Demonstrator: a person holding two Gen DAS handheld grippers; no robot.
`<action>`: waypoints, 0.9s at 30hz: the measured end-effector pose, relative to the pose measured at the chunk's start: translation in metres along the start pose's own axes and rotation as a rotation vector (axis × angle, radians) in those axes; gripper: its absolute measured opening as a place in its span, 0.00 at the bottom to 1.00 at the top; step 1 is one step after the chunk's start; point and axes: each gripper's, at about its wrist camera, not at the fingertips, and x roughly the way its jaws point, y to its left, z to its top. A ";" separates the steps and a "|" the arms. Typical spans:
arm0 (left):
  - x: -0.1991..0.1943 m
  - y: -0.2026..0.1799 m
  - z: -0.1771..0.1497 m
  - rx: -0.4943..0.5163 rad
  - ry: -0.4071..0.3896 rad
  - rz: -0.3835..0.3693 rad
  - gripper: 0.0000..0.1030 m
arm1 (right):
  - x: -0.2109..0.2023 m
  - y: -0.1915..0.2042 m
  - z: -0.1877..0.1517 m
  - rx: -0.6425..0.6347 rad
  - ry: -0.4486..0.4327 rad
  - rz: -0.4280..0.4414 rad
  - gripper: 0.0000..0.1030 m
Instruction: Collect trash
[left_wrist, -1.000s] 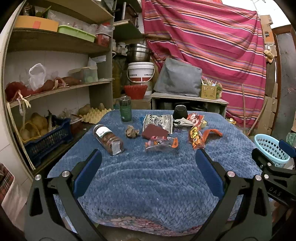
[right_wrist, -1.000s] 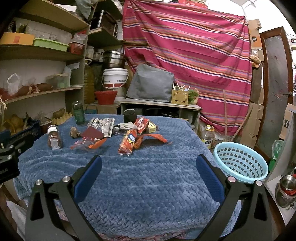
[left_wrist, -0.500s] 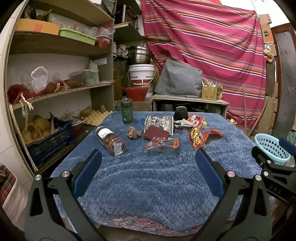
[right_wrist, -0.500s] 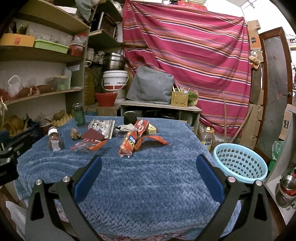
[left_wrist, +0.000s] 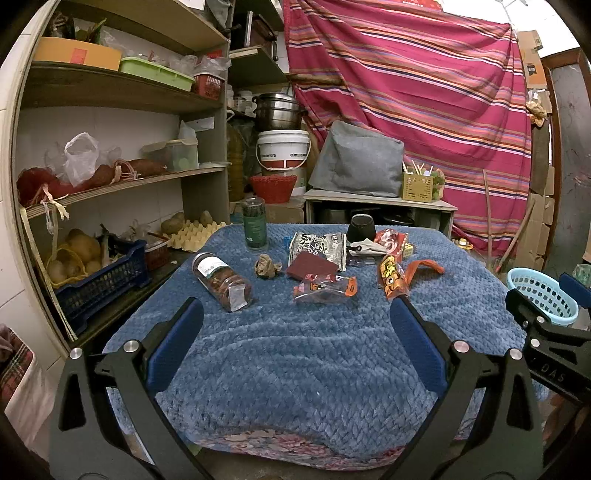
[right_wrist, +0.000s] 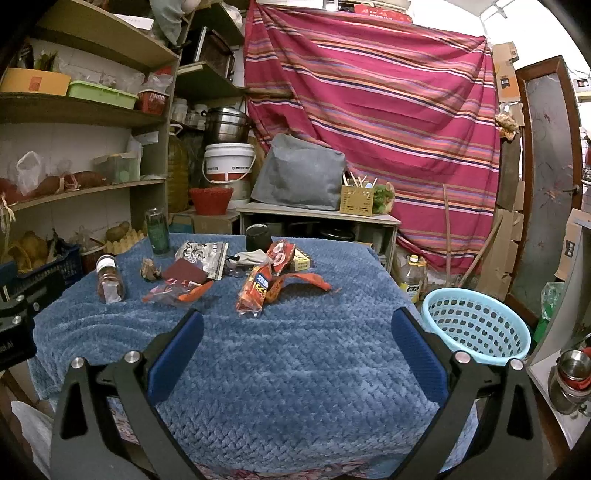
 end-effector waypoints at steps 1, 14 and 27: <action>0.000 0.000 0.000 0.000 0.000 0.000 0.95 | -0.001 0.000 0.001 0.000 -0.001 -0.001 0.96; -0.003 0.001 -0.002 -0.001 0.001 0.002 0.95 | -0.001 -0.004 0.001 -0.003 0.007 -0.004 0.96; 0.000 0.006 -0.003 0.003 0.012 0.004 0.95 | 0.005 -0.009 -0.001 0.006 0.021 -0.003 0.96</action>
